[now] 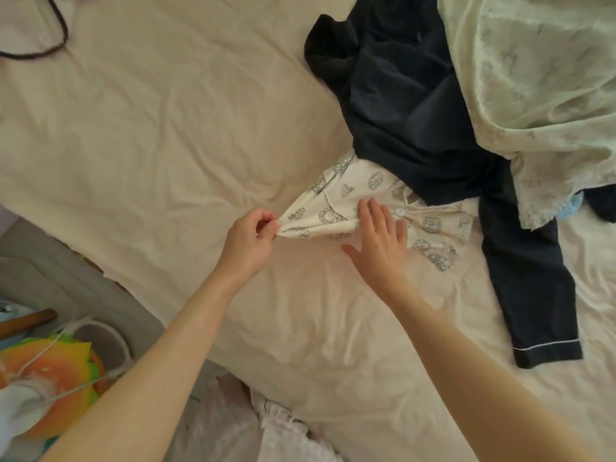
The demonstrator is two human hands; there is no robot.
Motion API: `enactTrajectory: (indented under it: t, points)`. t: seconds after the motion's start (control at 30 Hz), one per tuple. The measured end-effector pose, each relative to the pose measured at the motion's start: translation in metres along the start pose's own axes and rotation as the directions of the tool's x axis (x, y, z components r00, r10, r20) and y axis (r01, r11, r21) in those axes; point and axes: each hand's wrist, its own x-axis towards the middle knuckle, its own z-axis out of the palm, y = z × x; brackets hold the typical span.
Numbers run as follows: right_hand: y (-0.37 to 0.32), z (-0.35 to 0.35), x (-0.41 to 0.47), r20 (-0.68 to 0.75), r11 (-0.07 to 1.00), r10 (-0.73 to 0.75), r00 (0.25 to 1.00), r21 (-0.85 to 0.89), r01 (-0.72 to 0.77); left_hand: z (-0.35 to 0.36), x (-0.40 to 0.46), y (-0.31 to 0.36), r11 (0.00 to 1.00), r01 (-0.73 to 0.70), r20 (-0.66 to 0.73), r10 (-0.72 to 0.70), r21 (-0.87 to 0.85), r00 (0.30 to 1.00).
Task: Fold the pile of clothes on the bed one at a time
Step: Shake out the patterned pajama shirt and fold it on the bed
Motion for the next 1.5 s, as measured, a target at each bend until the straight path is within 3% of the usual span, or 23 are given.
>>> enactTrajectory:
  t: [0.1, 0.17, 0.3, 0.4, 0.5, 0.6, 0.77, 0.87, 1.0, 1.1, 1.23, 1.3, 1.33, 1.4, 1.43, 1.5]
  points:
    - [0.004, -0.009, -0.001, -0.283, 0.990, 0.011, 0.959, 0.140, 0.030, -0.008, -0.009, -0.001, 1.000, -0.004, -0.015, 0.004, -0.021, 1.000]
    - [0.000, -0.017, -0.009, -0.317, 0.955, 0.013, 0.948, 0.286, 0.082, -0.015, -0.020, -0.004, 0.998, 0.023, -0.031, -0.025, -0.063, 0.999]
    - [-0.028, -0.029, -0.042, -0.360, 0.923, -0.022, 0.933, 0.351, 0.158, -0.033, -0.043, -0.005, 0.953, 0.049, -0.049, -0.066, -0.298, 0.997]
    - [-0.047, -0.041, -0.059, -0.427, 0.907, -0.023, 0.904, 0.372, 0.199, -0.043, -0.058, 0.002, 0.721, 0.054, 0.040, -0.036, -0.690, 0.999]
    - [-0.062, -0.061, -0.068, -0.475, 0.884, 0.025, 0.880, 0.422, 0.203, -0.053, -0.068, 0.015, 0.489, 0.047, 0.048, -0.010, -0.871, 0.999]
    - [-0.079, -0.086, -0.084, -0.513, 0.870, 0.014, 0.858, 0.430, 0.243, -0.069, -0.082, 0.035, 0.425, -0.006, 0.015, 0.046, -0.905, 0.999]
    - [-0.114, -0.132, -0.123, -0.558, 0.857, -0.041, 0.829, 0.407, 0.317, -0.111, -0.126, 0.055, 0.421, -0.069, -0.056, 0.044, -0.904, 0.997]
    - [-0.137, -0.151, -0.148, -0.609, 0.826, -0.122, 0.784, 0.376, 0.420, -0.141, -0.153, 0.055, 0.456, -0.127, -0.126, 0.033, -0.881, 0.991]
    - [-0.164, -0.163, -0.173, -0.628, 0.792, -0.203, 0.751, 0.345, 0.503, -0.172, -0.188, 0.049, 0.616, -0.208, -0.216, 0.063, -0.759, 0.974]
    - [-0.185, -0.170, -0.183, -0.665, 0.767, -0.236, 0.708, 0.319, 0.556, -0.189, -0.204, 0.050, 0.670, -0.271, -0.299, 0.077, -0.691, 0.951]
    - [-0.222, -0.189, -0.191, -0.728, 0.688, -0.254, 0.637, 0.327, 0.648, -0.221, -0.218, 0.060, 0.635, -0.384, -0.403, 0.122, -0.670, 0.907]
    - [-0.239, -0.195, -0.191, -0.754, 0.645, -0.297, 0.587, 0.295, 0.705, -0.241, -0.223, 0.060, 0.587, -0.436, -0.405, 0.193, -0.682, 0.894]
    - [-0.245, -0.195, -0.191, -0.745, 0.637, -0.329, 0.580, 0.278, 0.719, -0.250, -0.224, 0.058, 0.613, -0.442, -0.389, 0.229, -0.655, 0.893]
    - [-0.246, -0.184, -0.187, -0.625, 0.654, -0.420, 0.658, 0.295, 0.697, -0.258, -0.220, 0.046, 0.799, -0.396, -0.310, 0.276, -0.452, 0.910]
    - [-0.241, -0.174, -0.185, -0.476, 0.692, -0.468, 0.745, 0.327, 0.644, -0.256, -0.216, 0.037, 0.903, -0.339, -0.237, 0.280, -0.265, 0.930]
    - [-0.220, -0.144, -0.182, -0.020, 0.824, -0.490, 0.872, 0.315, 0.470, -0.239, -0.208, 0.012, 0.982, -0.180, 0.004, 0.180, 0.063, 0.984]
